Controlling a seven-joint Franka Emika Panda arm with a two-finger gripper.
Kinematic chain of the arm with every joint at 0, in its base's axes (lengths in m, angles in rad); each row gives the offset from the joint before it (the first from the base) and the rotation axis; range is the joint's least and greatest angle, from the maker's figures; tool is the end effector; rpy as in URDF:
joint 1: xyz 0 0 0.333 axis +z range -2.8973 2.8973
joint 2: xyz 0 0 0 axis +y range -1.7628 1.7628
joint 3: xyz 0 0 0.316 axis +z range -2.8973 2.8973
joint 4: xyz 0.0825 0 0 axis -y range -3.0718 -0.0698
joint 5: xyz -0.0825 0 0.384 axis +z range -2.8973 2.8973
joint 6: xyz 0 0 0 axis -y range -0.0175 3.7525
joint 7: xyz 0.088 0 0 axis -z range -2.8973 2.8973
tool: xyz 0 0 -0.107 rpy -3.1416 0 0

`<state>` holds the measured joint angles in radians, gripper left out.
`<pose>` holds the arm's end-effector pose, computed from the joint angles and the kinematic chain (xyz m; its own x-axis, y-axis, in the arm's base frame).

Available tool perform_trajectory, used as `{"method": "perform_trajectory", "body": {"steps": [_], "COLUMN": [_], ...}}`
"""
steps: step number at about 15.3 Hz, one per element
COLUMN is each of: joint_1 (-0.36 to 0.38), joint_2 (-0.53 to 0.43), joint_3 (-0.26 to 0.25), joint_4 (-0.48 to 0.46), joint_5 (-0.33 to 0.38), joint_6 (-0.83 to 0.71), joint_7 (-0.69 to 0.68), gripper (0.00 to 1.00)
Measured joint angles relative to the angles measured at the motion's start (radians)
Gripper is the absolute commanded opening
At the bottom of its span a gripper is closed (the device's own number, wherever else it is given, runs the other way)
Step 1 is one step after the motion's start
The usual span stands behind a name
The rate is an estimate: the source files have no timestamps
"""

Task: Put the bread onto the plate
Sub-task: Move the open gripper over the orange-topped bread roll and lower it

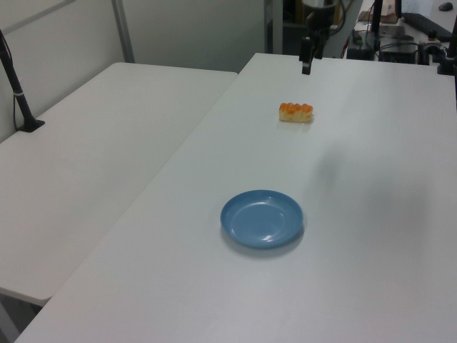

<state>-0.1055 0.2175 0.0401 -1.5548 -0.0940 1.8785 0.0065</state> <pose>0.6384 -0.0512 0.5310 0.9934 -0.0449 0.1056 -0.0538 -0.9951 0.0827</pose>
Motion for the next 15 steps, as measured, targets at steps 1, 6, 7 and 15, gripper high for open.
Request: {"method": "perform_trajectory", "body": {"steps": [1, 6, 7, 15], "joint_1": [-0.014, -0.092, -0.104, -0.16], "joint_2": [0.027, 0.173, 0.192, 0.328], "joint_3": [0.0, -0.002, -0.002, -0.026], "joint_4": [0.0, 0.0, 0.0, 0.029], "joint_5": [0.0, -0.036, -0.052, -0.073], "joint_6": [0.031, 0.169, 0.196, 0.36], "joint_7": [-0.014, -0.084, -0.096, -0.183], "gripper": [1.0, 1.0, 1.0, 1.0]}}
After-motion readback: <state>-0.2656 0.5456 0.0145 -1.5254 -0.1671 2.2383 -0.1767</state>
